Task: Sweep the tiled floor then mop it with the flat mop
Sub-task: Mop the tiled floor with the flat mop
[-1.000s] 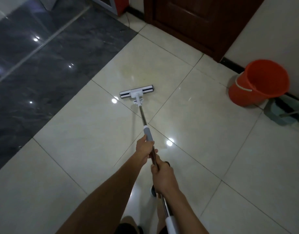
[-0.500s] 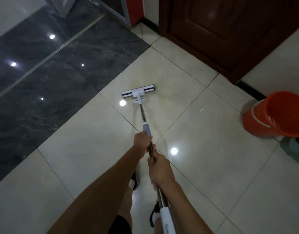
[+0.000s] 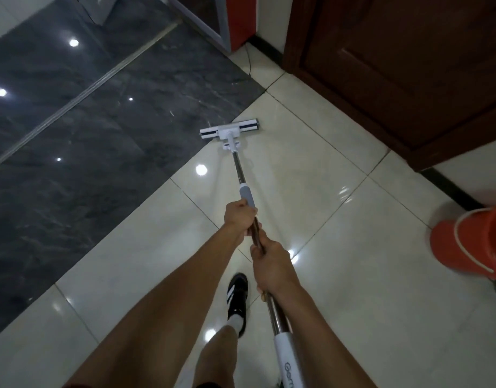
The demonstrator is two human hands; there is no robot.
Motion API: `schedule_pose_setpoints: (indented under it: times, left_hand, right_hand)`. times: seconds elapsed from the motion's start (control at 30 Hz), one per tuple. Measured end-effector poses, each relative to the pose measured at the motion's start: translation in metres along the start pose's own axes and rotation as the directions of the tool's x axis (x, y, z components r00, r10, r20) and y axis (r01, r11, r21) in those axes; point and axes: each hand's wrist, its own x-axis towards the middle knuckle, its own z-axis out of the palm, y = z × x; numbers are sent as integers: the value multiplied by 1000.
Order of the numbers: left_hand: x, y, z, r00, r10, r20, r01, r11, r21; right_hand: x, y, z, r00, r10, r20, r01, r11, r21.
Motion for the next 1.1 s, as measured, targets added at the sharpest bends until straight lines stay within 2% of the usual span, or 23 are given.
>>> schedule_pose_setpoints:
  times: [0.27,0.47,0.6,0.73,1.1]
  left_hand:
    - [84,106,-16,999,47,21,-48,999,16]
    - [97,125,-14,998,54,43,-56,998,32]
    - [82,104,-6,999,46,17,-47,998,41]
    - [61,75,-5,999,44,27,-46,997,68]
    - [-59,-92,11,995,27,101,-43,985,165]
  right_hand:
    - [101,-94,0,998,69,11,-70,994,82]
    - [121,-105,-1,998,70,2,-70,995,72]
    - [94,-83,-4,995,97,13,-98,977,190]
    - [50,-53,-1,987,139,85,-160,927,340]
    - [-109,87,17,982,185,46,-191,935,299]
